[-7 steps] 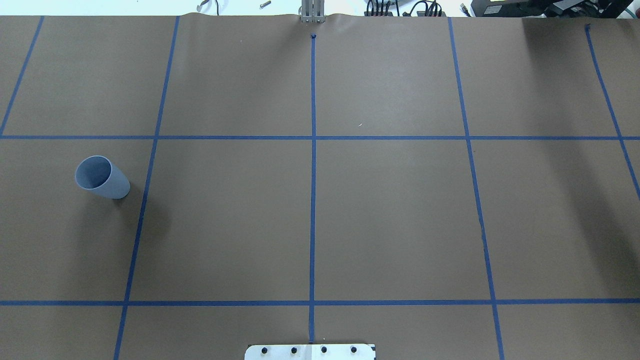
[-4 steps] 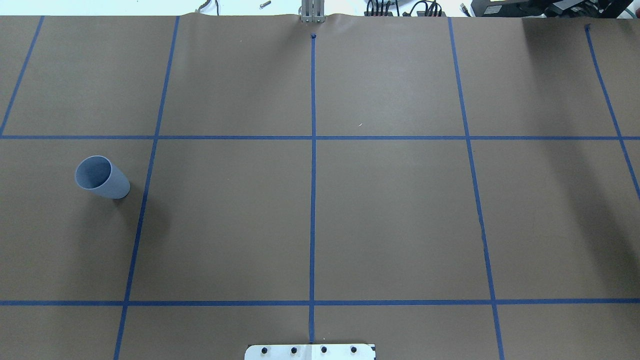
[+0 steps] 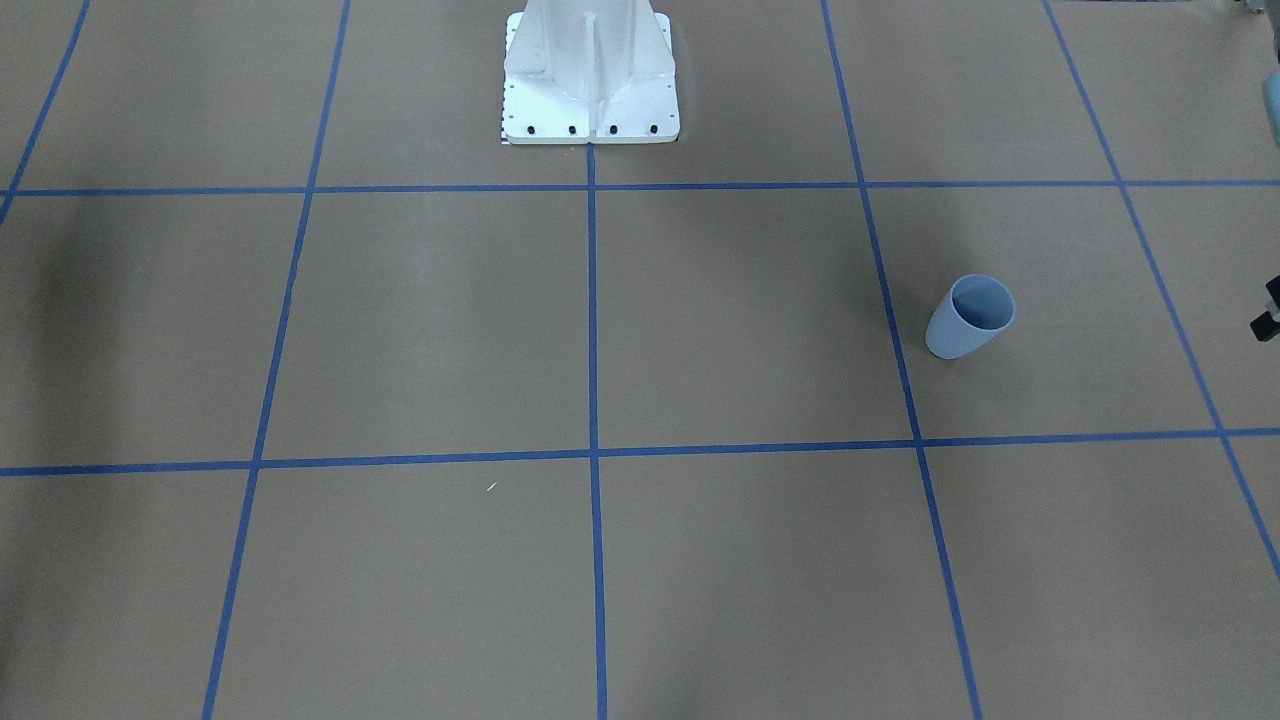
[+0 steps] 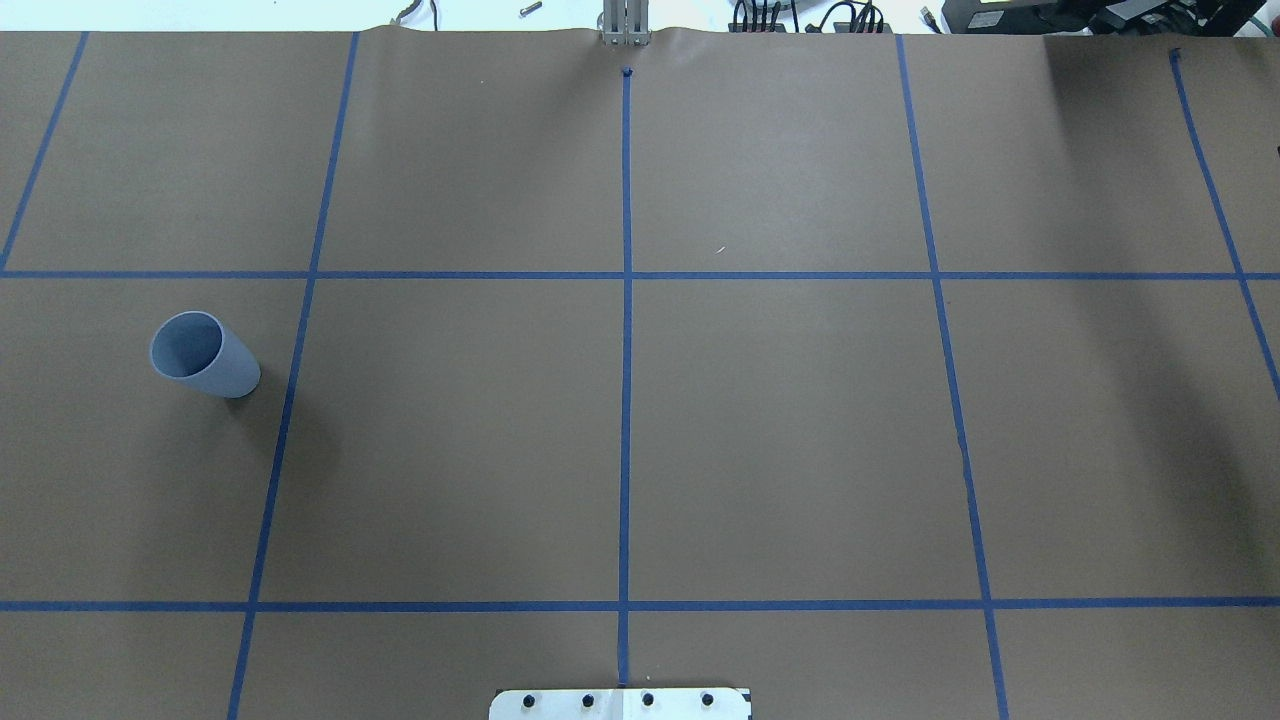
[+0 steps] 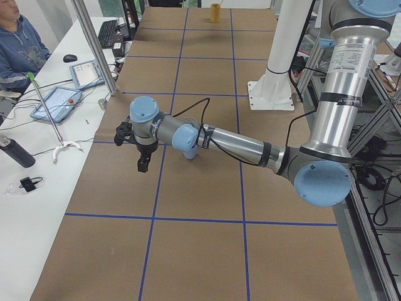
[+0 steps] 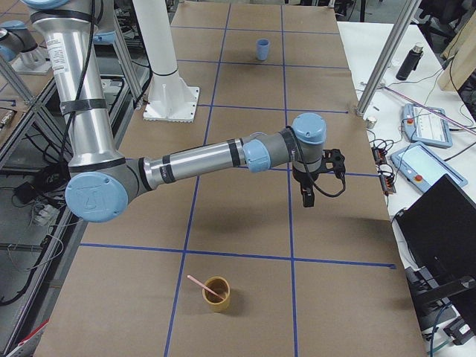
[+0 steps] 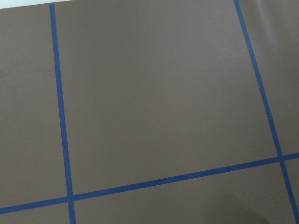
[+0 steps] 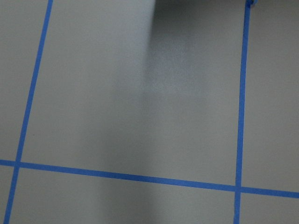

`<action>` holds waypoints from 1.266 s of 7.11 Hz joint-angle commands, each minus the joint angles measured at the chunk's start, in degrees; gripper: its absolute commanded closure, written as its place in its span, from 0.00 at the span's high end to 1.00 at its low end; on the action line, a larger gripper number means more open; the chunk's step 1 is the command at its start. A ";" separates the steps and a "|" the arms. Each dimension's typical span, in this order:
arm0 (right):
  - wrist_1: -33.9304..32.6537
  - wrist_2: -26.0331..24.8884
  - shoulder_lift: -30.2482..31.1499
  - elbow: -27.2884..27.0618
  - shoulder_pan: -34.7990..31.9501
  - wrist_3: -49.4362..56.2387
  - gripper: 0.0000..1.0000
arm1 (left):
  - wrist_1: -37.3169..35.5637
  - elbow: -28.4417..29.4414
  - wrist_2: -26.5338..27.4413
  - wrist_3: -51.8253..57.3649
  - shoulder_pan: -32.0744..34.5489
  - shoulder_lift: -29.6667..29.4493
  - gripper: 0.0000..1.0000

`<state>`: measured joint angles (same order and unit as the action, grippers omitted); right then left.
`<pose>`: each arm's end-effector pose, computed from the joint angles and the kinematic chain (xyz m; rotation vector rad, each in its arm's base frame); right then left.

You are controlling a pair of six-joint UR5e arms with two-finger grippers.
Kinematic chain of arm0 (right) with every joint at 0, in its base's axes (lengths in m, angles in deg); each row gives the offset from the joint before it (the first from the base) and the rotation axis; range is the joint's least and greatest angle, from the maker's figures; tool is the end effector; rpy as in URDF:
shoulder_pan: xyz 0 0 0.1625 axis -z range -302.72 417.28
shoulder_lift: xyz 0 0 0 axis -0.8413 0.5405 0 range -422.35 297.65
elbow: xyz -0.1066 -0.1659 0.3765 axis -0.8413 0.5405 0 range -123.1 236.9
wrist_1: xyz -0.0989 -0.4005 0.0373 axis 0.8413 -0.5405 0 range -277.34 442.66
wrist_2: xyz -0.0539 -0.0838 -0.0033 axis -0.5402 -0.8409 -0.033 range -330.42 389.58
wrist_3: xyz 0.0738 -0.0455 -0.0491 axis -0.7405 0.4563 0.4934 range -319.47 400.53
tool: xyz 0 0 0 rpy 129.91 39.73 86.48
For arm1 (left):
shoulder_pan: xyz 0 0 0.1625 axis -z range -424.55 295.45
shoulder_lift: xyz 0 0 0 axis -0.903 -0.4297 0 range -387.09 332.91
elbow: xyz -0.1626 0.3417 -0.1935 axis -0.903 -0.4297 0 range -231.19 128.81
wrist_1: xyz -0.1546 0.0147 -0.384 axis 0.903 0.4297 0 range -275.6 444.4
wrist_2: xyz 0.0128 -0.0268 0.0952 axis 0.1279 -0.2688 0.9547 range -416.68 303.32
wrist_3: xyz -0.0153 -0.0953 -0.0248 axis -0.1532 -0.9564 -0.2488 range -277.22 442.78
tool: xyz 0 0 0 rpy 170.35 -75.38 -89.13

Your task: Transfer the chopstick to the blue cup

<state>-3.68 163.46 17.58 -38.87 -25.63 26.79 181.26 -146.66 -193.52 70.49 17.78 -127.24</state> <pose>-0.0067 -0.5731 0.5083 0.1810 -0.8037 -0.0207 0.0162 -0.5738 0.5001 0.2245 0.8579 0.0849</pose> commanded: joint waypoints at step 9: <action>-1.46 0.76 9.19 -10.57 0.65 -0.15 1.00 | 0.35 -8.08 3.15 -13.01 -13.41 5.14 0.98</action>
<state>-5.15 164.17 26.79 -49.49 -25.07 26.66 181.15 -154.79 -192.56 60.00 8.49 -122.10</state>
